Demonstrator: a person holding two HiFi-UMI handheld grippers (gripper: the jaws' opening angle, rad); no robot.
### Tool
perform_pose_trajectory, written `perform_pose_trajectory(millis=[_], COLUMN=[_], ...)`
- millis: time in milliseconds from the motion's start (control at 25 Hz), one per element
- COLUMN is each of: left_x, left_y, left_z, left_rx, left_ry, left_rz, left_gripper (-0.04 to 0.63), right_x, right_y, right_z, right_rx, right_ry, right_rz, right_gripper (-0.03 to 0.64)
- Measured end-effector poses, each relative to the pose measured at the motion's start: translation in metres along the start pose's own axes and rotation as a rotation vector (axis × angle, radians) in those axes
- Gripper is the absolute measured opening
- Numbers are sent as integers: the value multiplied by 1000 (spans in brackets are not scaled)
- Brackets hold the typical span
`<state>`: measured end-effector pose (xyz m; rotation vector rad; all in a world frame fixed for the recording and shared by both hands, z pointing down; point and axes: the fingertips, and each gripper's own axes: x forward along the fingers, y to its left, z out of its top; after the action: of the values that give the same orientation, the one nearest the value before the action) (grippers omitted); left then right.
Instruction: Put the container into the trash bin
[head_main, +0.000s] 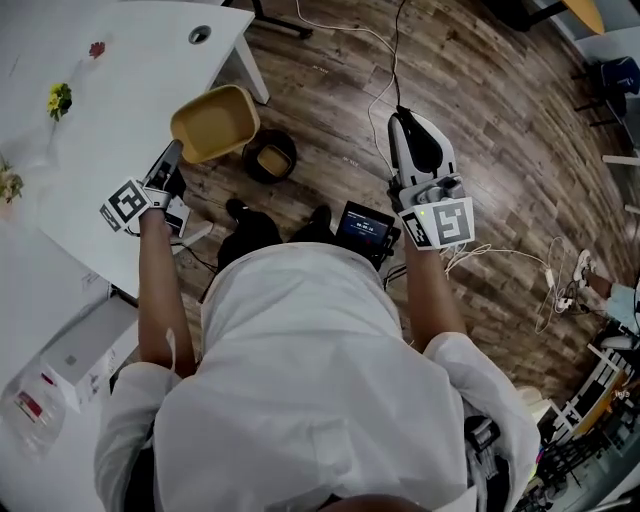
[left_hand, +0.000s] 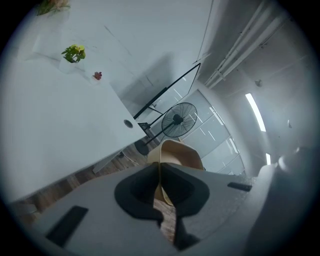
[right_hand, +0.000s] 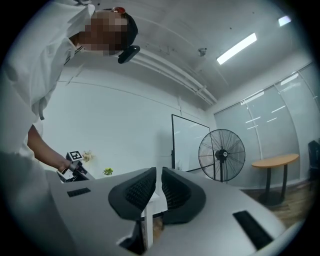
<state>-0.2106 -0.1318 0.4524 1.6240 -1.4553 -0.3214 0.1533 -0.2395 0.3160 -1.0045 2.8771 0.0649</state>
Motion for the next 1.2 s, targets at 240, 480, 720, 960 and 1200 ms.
perform_pose_trajectory(millis=[240,480,720,960,1200], left_x=[23,48,76,104,134], left_y=[-4,41,113,206,280], left_z=[-43,-85,-139,-196,-261], left_rx=[3,-68,-178,-285,-407], left_ry=[-16,-21,-31,-18,-16], left_rz=[40,99,177,284,343], left_gripper=[21,21,21,21,21], right_x=[-13,5,11,15,13], right_y=[-15,-13,-15,-8,1], right_z=[-33,-88,-185,-281,-369], right_rx=[46,19,75,137,101], right_ry=[34,87,211,303,371], right_rz=[8,26,17,37,96], right_gripper=[58,58,58,58,57])
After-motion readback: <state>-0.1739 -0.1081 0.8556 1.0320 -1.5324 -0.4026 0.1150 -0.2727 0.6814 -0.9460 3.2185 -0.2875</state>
